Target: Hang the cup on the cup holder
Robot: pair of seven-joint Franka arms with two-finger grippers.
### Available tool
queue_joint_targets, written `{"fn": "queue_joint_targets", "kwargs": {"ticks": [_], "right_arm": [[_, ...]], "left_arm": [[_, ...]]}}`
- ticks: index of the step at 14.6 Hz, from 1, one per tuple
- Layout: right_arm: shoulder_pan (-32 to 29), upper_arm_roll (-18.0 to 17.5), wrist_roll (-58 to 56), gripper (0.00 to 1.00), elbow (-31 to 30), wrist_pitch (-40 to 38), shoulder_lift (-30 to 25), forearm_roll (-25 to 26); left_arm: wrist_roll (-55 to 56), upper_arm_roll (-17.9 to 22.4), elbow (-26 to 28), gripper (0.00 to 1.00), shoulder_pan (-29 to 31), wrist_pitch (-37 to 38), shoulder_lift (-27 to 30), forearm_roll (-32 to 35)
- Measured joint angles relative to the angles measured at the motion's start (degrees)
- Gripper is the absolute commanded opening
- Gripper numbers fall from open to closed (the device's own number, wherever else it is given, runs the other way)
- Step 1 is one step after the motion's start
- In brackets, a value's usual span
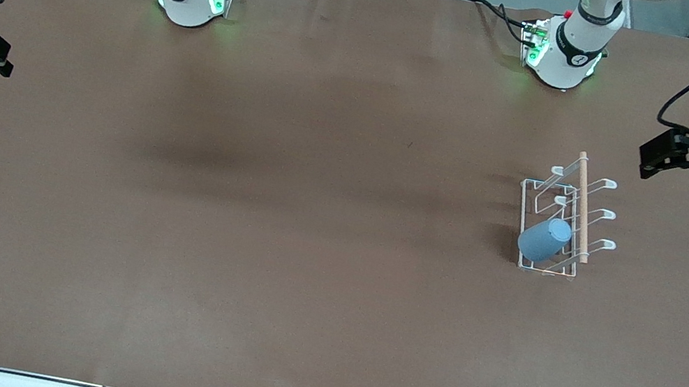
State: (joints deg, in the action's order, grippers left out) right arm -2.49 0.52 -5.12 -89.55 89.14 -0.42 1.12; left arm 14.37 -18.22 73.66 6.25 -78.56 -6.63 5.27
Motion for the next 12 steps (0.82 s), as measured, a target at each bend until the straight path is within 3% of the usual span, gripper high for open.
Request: {"fn": "queue_joint_targets", "kwargs": {"ticks": [3, 6, 12], "right_arm": [[-0.01, 0.01, 0.17, 0.99, 0.0, 0.0, 0.0, 0.0], [-0.01, 0.01, 0.61, 0.99, -0.01, -0.02, 0.0, 0.0], [-0.02, 0.03, 1.0, 0.99, -0.02, -0.09, 0.01, -0.71]], "left_arm": [[-4.03, 7.68, 3.65, 1.0, -3.46, -0.28, 3.53, -3.87], [-9.2, 12.27, 8.53, 1.0, -5.78, -1.0, 6.67, -4.78], [-10.08, 13.82, 20.57, 1.0, -7.16, -6.42, 13.98, -4.78]]}}
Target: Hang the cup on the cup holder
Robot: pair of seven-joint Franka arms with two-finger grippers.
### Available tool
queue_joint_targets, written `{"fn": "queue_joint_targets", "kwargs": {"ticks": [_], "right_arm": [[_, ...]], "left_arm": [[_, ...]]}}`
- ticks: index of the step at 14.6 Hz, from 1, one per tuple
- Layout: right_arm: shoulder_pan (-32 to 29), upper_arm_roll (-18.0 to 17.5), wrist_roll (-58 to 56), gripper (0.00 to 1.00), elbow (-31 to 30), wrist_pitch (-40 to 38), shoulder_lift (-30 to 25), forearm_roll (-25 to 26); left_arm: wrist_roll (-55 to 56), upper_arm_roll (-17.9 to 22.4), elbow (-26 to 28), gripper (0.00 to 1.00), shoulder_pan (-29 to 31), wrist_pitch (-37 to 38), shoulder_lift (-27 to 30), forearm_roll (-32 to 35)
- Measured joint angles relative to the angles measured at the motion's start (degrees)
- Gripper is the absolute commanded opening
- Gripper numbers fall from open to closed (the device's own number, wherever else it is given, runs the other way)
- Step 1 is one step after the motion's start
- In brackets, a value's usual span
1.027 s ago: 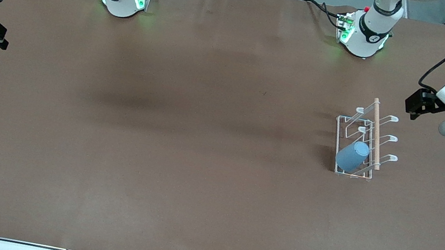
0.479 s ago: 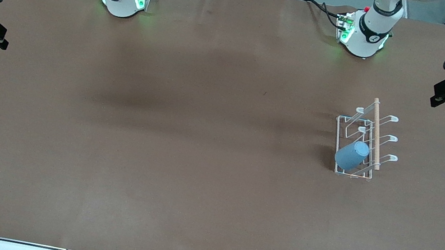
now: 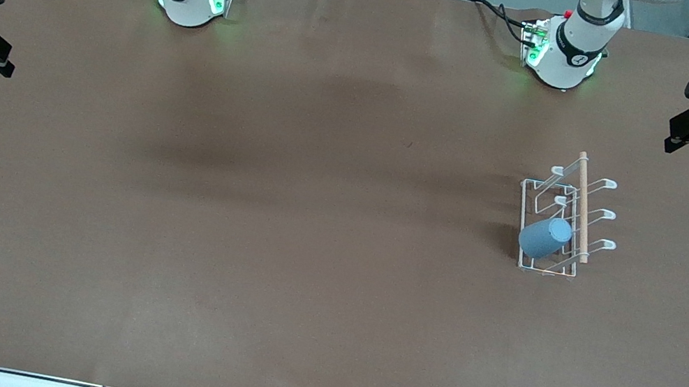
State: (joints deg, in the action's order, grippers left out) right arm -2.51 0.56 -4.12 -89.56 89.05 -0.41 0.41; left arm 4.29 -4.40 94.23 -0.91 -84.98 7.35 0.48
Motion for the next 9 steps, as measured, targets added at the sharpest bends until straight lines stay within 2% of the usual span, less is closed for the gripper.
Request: {"fn": "queue_joint_targets", "kwargs": {"ticks": [4, 9], "right_arm": [[-0.01, 0.02, 0.05, 0.99, -0.02, -0.07, 0.07, -0.12], [-0.01, 0.03, 0.06, 0.99, -0.02, -0.08, 0.25, -0.16]], "left_arm": [[0.27, -2.01, 1.7, 1.0, -0.12, -0.53, 1.3, 0.01], [0.13, -2.0, 1.53, 1.0, -0.1, -1.03, 1.29, 0.02]]}}
